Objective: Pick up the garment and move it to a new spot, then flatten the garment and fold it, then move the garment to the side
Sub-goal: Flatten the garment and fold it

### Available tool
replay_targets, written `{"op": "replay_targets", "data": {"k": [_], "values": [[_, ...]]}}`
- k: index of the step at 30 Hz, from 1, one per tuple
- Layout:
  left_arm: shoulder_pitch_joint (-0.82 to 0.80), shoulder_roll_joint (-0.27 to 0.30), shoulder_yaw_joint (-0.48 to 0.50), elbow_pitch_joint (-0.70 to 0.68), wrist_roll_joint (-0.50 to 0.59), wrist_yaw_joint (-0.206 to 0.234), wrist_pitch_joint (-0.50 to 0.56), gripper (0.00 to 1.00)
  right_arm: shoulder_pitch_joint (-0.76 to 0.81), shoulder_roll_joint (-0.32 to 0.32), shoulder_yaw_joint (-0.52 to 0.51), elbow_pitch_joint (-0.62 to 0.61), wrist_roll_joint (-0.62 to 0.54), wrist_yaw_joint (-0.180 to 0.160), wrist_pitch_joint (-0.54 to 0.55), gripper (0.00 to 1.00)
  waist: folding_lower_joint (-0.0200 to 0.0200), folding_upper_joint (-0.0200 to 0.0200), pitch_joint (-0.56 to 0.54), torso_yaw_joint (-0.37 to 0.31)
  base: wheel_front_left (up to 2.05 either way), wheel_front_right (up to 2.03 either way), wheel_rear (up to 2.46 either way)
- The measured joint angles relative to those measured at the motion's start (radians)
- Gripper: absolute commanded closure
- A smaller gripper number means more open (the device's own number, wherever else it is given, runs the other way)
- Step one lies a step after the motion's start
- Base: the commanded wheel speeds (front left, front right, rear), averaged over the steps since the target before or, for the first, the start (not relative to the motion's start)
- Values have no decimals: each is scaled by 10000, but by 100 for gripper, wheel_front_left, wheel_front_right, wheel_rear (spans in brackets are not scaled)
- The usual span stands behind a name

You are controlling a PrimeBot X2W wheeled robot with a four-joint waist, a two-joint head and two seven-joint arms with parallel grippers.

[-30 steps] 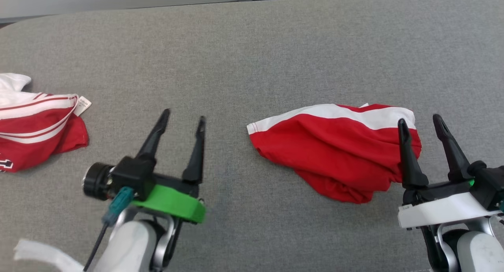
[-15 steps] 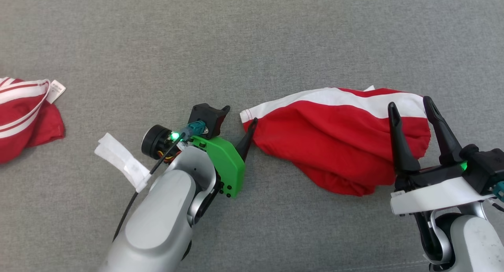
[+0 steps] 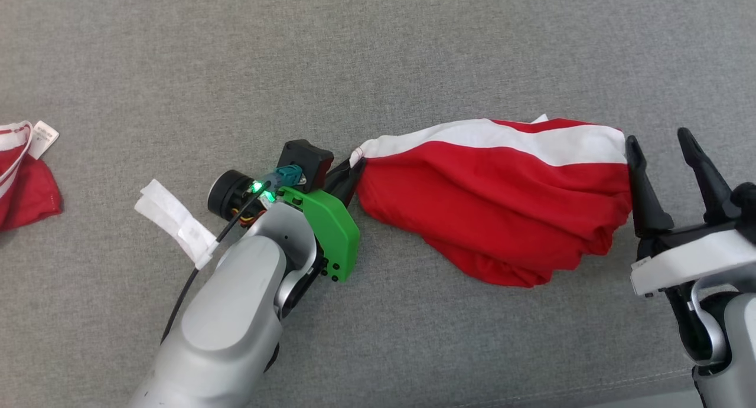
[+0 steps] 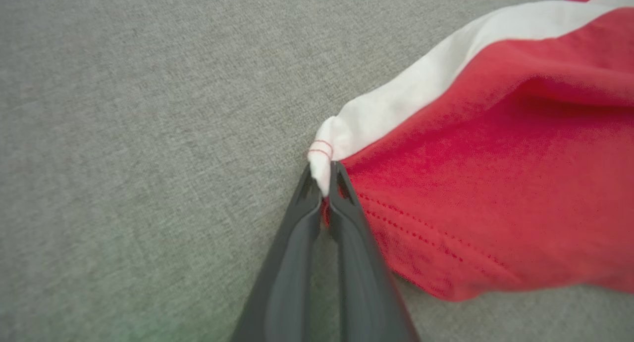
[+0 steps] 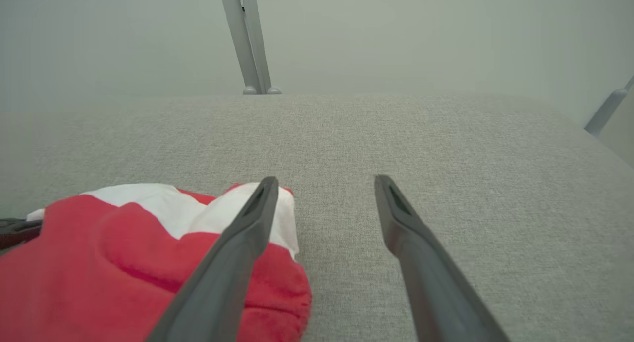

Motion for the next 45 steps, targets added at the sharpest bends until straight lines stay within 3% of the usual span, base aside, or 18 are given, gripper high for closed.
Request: {"op": "replay_targets", "data": {"k": [8,9,11,20,27,36,41,45], "values": [[-119,-82,-92,-6,2,-2,-537,100,-604,-976,1195,359,729,0,1070,0,0,0,294,261,0,0,0],[-120,-84,-90,-4,10,12,-671,100,-603,-1051,1269,382,794,2,1189,28,0,0,310,294,0,0,0],[-118,-77,-52,-10,13,81,-965,100,-602,-1093,1333,360,1083,2,1352,100,0,0,313,341,0,0,0],[231,487,562,-1285,102,652,-2633,100,-557,-1404,886,-600,1112,6,966,100,0,0,-89,375,0,0,0],[490,1335,1185,-4195,481,1413,-3279,100,-1257,-1499,412,-2008,610,13,690,100,0,0,-775,381,0,0,0],[389,2472,2057,-8115,930,2088,-2383,100,-2499,-1822,98,-3346,336,15,1390,100,0,0,-1902,367,0,0,0],[227,2686,2266,-8602,696,2104,-1764,100,-2975,-1923,163,-3289,527,17,1664,100,0,0,-2244,348,0,0,0],[-321,2612,2278,-8220,234,1864,-1532,100,-3633,-2082,293,-2853,861,17,1793,100,0,0,-2082,337,0,0,0]]}}
